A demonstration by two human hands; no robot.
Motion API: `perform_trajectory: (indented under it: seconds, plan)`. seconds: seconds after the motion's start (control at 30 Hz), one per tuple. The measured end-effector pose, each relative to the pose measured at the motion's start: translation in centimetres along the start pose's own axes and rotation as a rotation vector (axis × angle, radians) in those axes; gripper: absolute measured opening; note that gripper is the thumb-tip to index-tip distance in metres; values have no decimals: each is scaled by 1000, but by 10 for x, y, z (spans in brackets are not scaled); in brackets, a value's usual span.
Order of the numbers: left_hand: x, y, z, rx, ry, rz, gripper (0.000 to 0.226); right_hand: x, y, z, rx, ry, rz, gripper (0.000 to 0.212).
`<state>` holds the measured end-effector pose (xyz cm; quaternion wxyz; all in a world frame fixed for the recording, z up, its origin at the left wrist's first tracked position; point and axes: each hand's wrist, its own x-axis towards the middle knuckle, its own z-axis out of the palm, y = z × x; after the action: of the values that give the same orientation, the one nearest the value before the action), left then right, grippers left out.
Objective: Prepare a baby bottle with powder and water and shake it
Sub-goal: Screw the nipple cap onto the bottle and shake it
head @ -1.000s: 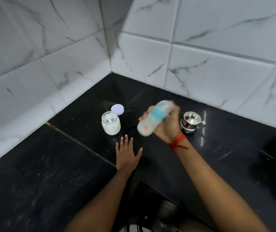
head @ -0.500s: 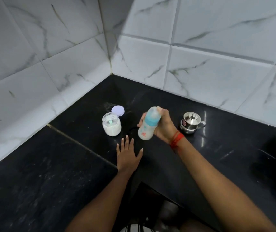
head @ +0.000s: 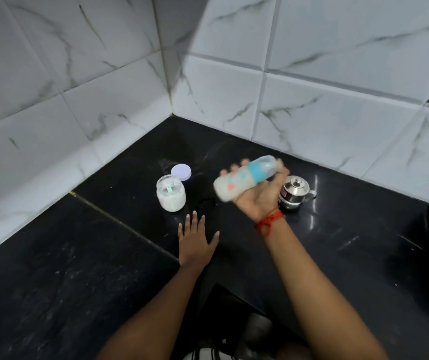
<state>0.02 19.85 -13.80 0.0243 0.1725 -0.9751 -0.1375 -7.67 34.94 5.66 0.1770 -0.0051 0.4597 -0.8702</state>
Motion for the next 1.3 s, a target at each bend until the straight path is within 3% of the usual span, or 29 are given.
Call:
perform_trajectory:
  seconds: [0.07,0.13,0.23,0.27,0.3,0.33,0.37,0.43,0.47,0.53,0.57,0.6,0.7,0.8,0.83,0.9,0.97,1.1,1.13,1.23,1.3]
  plan:
    - [-2,0,-1,0,9,1,87,12,-2,9,-33,30,-9,69]
    - [-2,-5,-1,15,11,7,88,15,-11,23,26,-3,117,50]
    - [-1,2,-1,1,0,-1,89,33,-2,-13,116,81,48,56]
    - [-1,2,-3,-10,5,1,90,36,6,-23,198,103,70,69]
    - [-2,0,-3,-6,12,5,91,51,25,-42,85,189,103,86]
    - [-3,-2,-3,4,8,8,91,54,37,-59,120,178,111,96]
    - [-2,-4,-2,12,-4,7,90,39,31,-51,54,177,135,91]
    - [-2,2,-2,8,-8,-3,90,14,4,-23,83,190,87,53]
    - [-1,3,-3,3,-11,-5,89,12,-6,-15,188,121,25,48]
    - [-2,-1,-4,13,-2,1,89,-2,-21,20,111,120,14,37]
    - [-2,-2,-3,20,-8,4,90,7,-8,3,90,133,1,33]
    - [-2,-2,-2,19,-10,6,90,9,-7,0,171,157,-7,39]
    - [-2,2,-3,-6,11,-4,89,21,-3,2,100,153,-18,68]
    - [-1,-2,-2,12,9,6,88,42,17,-20,63,-23,114,86]
    - [-1,-1,-2,11,4,4,88,34,4,-7,152,-25,151,87]
    - [-2,2,-2,-4,8,-2,88,44,16,-24,97,71,50,73]
    - [-2,-1,-3,1,15,1,87,38,16,-33,0,154,134,65]
    - [-1,2,-2,-9,10,-6,88,26,5,-28,238,146,127,67]
    - [-1,2,-2,-16,16,-1,88,30,2,-23,371,90,159,73]
    - [-1,-2,0,-3,6,-6,89,20,4,-21,215,-47,282,90]
    - [0,1,-1,-2,4,-11,89,20,8,-26,124,-135,277,74]
